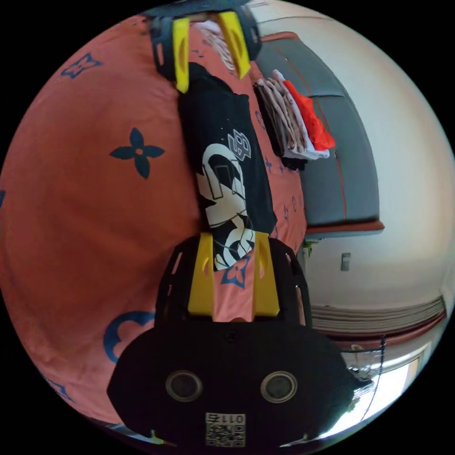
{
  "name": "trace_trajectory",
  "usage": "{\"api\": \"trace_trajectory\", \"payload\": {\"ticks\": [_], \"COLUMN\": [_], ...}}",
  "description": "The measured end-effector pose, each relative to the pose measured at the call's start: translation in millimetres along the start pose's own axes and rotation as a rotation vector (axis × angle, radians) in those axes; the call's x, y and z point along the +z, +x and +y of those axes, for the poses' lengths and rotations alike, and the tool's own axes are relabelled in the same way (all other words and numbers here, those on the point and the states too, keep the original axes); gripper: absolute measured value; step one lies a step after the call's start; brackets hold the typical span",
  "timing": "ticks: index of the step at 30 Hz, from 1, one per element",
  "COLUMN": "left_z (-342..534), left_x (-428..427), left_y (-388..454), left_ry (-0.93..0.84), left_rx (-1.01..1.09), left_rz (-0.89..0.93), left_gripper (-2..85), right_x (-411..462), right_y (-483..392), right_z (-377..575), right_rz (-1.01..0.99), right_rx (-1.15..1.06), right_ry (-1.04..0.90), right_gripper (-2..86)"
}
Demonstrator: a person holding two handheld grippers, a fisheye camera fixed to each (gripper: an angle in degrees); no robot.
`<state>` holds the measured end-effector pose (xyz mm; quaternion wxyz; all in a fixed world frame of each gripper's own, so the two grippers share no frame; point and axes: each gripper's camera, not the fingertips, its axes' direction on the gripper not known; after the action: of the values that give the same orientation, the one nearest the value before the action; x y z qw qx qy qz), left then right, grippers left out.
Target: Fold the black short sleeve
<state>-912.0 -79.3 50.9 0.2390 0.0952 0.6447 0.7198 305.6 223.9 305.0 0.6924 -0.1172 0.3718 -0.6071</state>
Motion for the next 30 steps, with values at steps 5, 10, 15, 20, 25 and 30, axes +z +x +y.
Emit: {"api": "trace_trajectory", "payload": {"ticks": [5,10,15,20,25,30], "left_z": [-28,-37,-56,-74,-74,-65], "left_x": [-27,-42,-51,-20,-8,-22], "left_y": [24,9,-18,-50,-71,-112], "left_ry": [0.004,-0.011,0.040,-0.060,-0.042,-0.038], "left_rx": [0.203,0.134,0.110,0.089,0.227,0.270], "left_rz": [-0.151,-0.178,-0.114,-0.133,-0.072,-0.066], "left_gripper": [13.5,14.9,15.0,14.2,5.0,3.2], "right_x": [10,14,29,46,57,45], "right_y": [11,84,160,205,215,254], "right_z": [-42,-70,-104,-135,-159,-166], "right_rz": [0.085,-0.190,-0.402,-0.444,-0.348,-0.380], "right_rx": [-0.099,0.007,0.044,-0.001,-0.201,-0.367], "right_ry": [-0.010,-0.034,-0.108,-0.183,-0.241,-0.221], "right_gripper": [8.6,6.5,6.0,5.7,5.1,3.9]}}
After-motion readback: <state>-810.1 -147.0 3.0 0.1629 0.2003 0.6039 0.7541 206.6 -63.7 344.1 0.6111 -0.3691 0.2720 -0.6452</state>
